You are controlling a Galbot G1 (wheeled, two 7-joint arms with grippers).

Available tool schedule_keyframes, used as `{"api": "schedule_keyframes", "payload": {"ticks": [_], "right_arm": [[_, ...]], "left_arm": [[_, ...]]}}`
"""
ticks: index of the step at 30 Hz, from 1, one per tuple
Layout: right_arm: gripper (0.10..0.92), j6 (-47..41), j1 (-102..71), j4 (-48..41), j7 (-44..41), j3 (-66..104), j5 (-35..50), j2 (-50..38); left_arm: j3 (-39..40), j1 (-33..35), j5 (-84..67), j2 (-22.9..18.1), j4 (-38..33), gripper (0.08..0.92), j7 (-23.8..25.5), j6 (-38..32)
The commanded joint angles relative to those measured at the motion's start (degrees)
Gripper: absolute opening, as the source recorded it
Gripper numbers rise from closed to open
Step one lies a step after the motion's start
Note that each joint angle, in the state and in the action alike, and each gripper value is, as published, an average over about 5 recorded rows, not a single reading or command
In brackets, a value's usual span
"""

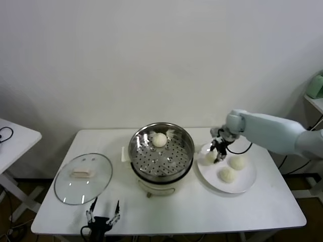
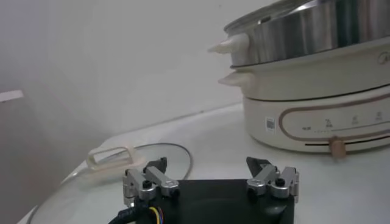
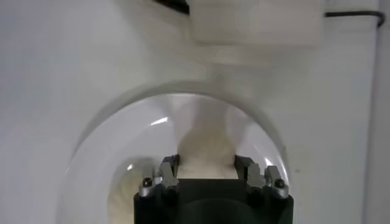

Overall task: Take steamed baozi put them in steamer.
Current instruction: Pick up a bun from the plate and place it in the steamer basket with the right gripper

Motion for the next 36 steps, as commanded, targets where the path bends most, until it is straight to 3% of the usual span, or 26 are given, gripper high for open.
{"api": "schedule_keyframes", "payload": {"ticks": [1, 8, 17, 25, 36], "right_arm": [[0.619, 1.1, 24.6, 10.5, -5.4, -12.0, 11.9, -2.0], [0.619, -2.1, 35.1, 18.3, -4.8, -11.6, 20.5, 1.7], [0.619, -10.6, 29.1, 20.7, 3.4, -2.8, 26.7, 14.3], [0.619, -13.4, 17.3, 14.6, 7.1, 1.4, 25.5, 24.3], [0.619, -14.1, 6.4, 9.4, 9.4, 0.8, 17.3, 27.2]], "left_arm": [[0.0, 0.2, 0.2, 0.2, -0.3, 0.823, 0.0, 0.0], [0.3, 0.3, 0.5, 0.2, -0.4, 0.823, 0.0, -0.1], [0.6, -0.1, 0.8, 0.1, -0.1, 0.823, 0.1, -0.1], [0.6, 0.1, 1.1, 0.0, -0.2, 0.823, 0.1, -0.2], [0.5, 0.1, 1.6, 0.1, 0.3, 0.823, 0.2, -0.4]]}}
